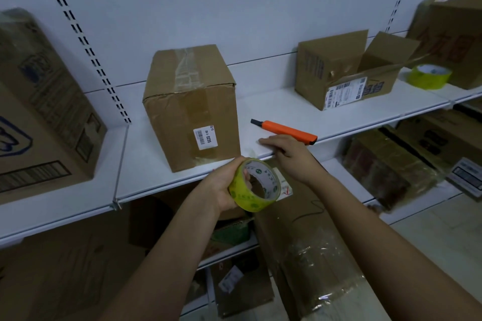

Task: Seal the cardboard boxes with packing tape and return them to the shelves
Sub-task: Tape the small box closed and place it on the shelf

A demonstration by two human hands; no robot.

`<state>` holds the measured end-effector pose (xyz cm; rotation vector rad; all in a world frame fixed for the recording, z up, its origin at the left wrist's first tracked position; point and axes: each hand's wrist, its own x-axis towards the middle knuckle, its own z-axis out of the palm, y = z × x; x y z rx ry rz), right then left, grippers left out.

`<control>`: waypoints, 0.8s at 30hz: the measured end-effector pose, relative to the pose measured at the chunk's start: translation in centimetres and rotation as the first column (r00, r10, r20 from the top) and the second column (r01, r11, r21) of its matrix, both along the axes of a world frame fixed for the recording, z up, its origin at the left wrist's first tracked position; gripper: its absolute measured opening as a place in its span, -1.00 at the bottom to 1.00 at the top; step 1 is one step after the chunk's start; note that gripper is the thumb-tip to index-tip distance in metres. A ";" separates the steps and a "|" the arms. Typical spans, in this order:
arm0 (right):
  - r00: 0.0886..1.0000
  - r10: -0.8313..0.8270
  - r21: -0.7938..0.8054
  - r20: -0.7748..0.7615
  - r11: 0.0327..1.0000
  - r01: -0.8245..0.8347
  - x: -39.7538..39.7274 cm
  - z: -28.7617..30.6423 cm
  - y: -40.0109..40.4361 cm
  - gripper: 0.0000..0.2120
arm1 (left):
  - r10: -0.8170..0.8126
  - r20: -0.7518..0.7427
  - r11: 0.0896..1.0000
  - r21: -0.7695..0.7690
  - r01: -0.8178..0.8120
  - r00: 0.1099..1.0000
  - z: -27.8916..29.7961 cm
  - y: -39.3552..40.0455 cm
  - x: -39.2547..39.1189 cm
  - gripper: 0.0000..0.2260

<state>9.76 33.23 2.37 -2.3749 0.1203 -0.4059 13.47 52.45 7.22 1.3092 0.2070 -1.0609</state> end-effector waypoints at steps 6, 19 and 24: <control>0.998 -0.047 0.149 -0.048 0.987 0.054 -0.6 3.2 2.4 -0.69 | 0.098 0.075 0.995 -0.037 -0.095 0.992 -1.1 -1.6 -0.7 -0.77; 0.984 -0.145 0.426 0.104 0.900 0.088 -0.2 5.4 3.9 -0.90 | 0.077 0.425 0.995 0.022 -0.095 0.902 -0.8 -1.3 -1.9 -0.81; 0.964 -0.148 0.545 0.220 0.838 0.005 -1.2 8.6 4.6 -0.84 | -0.038 0.806 0.994 0.092 -0.061 0.590 2.7 1.1 -2.0 -0.77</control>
